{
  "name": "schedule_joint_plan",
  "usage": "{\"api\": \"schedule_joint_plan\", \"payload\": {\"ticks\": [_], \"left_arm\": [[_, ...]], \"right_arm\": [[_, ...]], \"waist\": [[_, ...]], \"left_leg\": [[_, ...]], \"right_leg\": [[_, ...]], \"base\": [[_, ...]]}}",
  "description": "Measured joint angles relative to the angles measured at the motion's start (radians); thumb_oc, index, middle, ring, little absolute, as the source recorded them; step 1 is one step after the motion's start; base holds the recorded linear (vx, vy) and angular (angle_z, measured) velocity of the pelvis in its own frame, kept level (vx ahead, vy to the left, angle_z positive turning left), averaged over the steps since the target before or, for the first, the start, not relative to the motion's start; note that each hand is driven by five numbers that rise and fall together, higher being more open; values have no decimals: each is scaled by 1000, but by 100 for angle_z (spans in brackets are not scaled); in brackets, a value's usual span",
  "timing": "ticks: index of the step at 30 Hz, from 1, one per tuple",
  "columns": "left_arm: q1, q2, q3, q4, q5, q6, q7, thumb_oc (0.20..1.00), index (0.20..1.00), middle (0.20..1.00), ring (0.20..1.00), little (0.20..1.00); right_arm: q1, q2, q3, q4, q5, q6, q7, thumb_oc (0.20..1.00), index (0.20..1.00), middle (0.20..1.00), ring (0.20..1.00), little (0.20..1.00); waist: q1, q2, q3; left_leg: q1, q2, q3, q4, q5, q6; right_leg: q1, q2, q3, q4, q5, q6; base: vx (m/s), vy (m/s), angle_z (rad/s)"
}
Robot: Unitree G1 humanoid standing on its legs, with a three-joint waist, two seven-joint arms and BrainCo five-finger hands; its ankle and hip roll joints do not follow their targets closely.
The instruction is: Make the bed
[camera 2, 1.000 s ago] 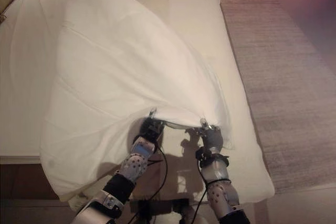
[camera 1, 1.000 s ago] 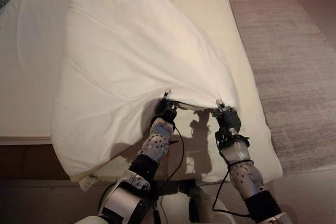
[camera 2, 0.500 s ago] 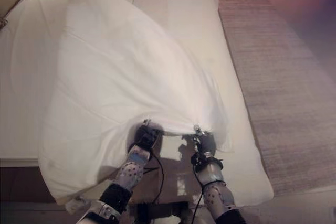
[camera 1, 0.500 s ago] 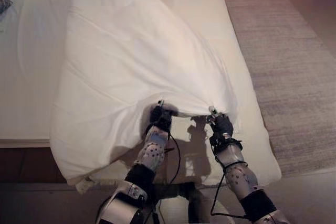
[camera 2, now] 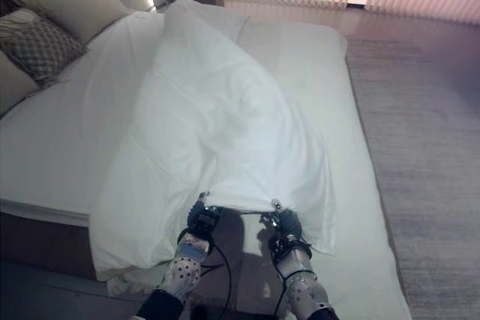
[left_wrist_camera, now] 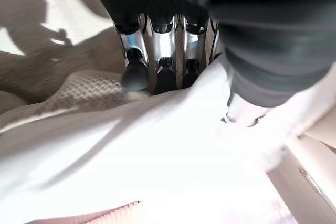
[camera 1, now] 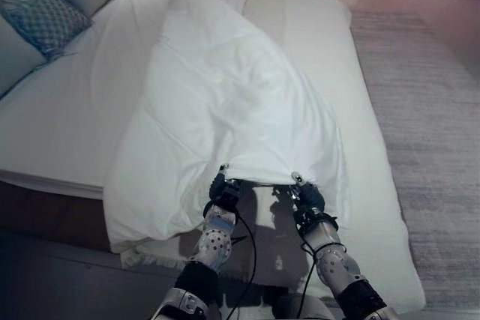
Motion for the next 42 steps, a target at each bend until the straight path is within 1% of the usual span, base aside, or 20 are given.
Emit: {"api": "schedule_joint_plan", "payload": {"ticks": [2,3,4,5,6,7,8,9,10,13,15,17,21,22,29,31,33,38,40,42], "left_arm": [[1,-2,-5,0,2,0,-16,200,200,200,200,200],[2,4,-5,-2,6,0,-26,200,200,200,200,200],[13,4,-6,0,8,0,-27,200,200,200,200,200],[32,9,-10,6,29,0,-30,200,200,200,200,200],[37,11,-9,10,38,-1,-33,200,200,200,200,200],[43,22,-8,27,46,-1,-35,200,200,200,200,200],[60,34,5,29,48,-1,-35,200,200,200,200,200],[68,34,21,45,48,-1,-35,200,200,200,200,200],[88,32,30,45,47,-1,-30,200,200,200,200,200],[121,37,53,-5,47,-1,-27,200,200,200,200,200],[140,56,68,-64,47,0,-18,200,200,200,200,200],[139,76,80,-73,49,0,-16,200,200,200,200,200],[141,87,103,-83,57,0,-8,200,200,200,200,200],[137,84,105,-72,56,0,-4,200,200,200,200,200],[74,63,86,-48,58,0,-4,200,200,200,200,200],[66,74,95,-44,58,-1,-2,200,200,200,200,200],[81,56,106,-39,59,-1,-3,200,200,200,200,200],[103,31,76,-17,78,9,-8,200,200,200,200,200],[117,19,51,1,78,15,-9,200,200,200,200,200],[125,27,18,2,89,20,-13,200,200,200,200,200]], "right_arm": [[10,-21,0,-1,0,10,15,200,200,200,200,200],[24,-14,2,-2,1,24,18,200,200,200,200,200],[27,-13,2,-6,0,25,21,200,200,200,200,200],[53,5,1,8,0,27,27,200,200,200,200,200],[50,13,1,16,0,27,25,200,200,200,200,200],[53,30,7,48,1,30,24,200,200,200,200,200],[42,65,8,82,4,30,22,200,200,200,200,200],[35,83,8,108,11,29,20,200,200,200,200,200],[48,90,21,120,25,33,18,200,200,200,200,200],[27,94,43,129,33,40,20,200,200,200,200,200],[6,113,53,128,40,43,25,200,200,200,200,200],[-4,135,55,130,51,45,25,200,200,200,200,200],[-46,139,94,179,69,39,22,200,200,200,200,200],[-55,137,103,210,71,39,21,200,200,200,200,200],[-65,87,119,191,76,11,11,200,200,200,200,200],[-54,88,127,170,74,11,11,200,200,200,200,200],[-48,77,127,135,74,11,11,200,200,200,200,200],[-12,29,119,123,73,20,12,200,200,200,200,200],[40,22,109,111,71,21,13,200,200,200,200,200],[67,12,105,117,68,22,14,200,200,200,200,200]], "waist": [[-4,14,-12],[6,-39,-16],[9,-42,-25],[9,-72,-44],[22,-68,-46],[45,-75,-53],[63,-79,-52],[82,-69,-51],[84,-42,-61],[131,-50,-70],[168,-58,-82],[199,-86,-92],[232,-104,-104],[229,-85,-99],[213,-44,-81],[200,-69,-74],[159,-60,-71],[104,-68,-81],[84,-45,-99],[69,-35,-115]], "left_leg": [[26,-48,-9,-16,-59,-22],[9,-133,22,22,-80,15],[-3,-140,33,28,-87,37],[-41,-210,70,98,-100,72],[-66,-197,107,110,-112,93],[-95,-208,158,163,-126,120],[-122,-232,185,213,-139,148],[-123,-206,224,210,-140,167],[-133,-186,261,193,-119,190],[-111,-188,329,99,-40,233],[-63,-206,352,-36,54,249],[-71,-242,365,-66,84,260],[-154,-282,371,-67,133,257],[-166,-284,326,-69,149,240],[-244,-284,211,-65,169,29],[-277,-290,190,102,105,55],[-202,-253,177,114,66,54],[-162,-61,77,113,31,28],[-163,26,67,107,52,43],[-162,6,49,87,-17,-75]], "right_leg": [[-29,-49,16,41,14,40],[-46,-127,39,46,66,53],[-49,-154,46,44,70,54],[-71,-196,45,33,190,22],[-79,-219,41,30,202,32],[-104,-222,-12,1,314,-2],[-118,-225,-74,-21,453,-115],[-150,-224,-89,34,409,-91],[-181,-209,-115,199,234,-18],[-170,-189,-210,508,19,30],[-52,-32,-231,616,-125,67],[55,63,-201,511,-204,64],[172,169,-104,118,-281,-69],[199,199,-80,41,-236,-136],[148,204,-117,-13,-135,-182],[161,131,-236,-76,-80,-149],[206,98,-251,-110,-56,-118],[244,-12,-252,-51,-76,-26],[260,-64,-245,-32,-75,64],[262,-107,-213,-22,-72,105]], "base": [[-192,704,-2],[-249,550,1],[-284,546,-1],[-207,384,-4],[-334,663,-31],[-314,639,-57],[-313,638,-74],[-146,321,-38],[-160,305,-8],[-262,374,3],[-203,134,-10],[-239,102,-20],[-294,112,-50],[-297,120,-32],[-255,151,12],[-185,266,-40],[-62,277,-6],[6,441,18],[34,425,14],[62,596,35]]}}
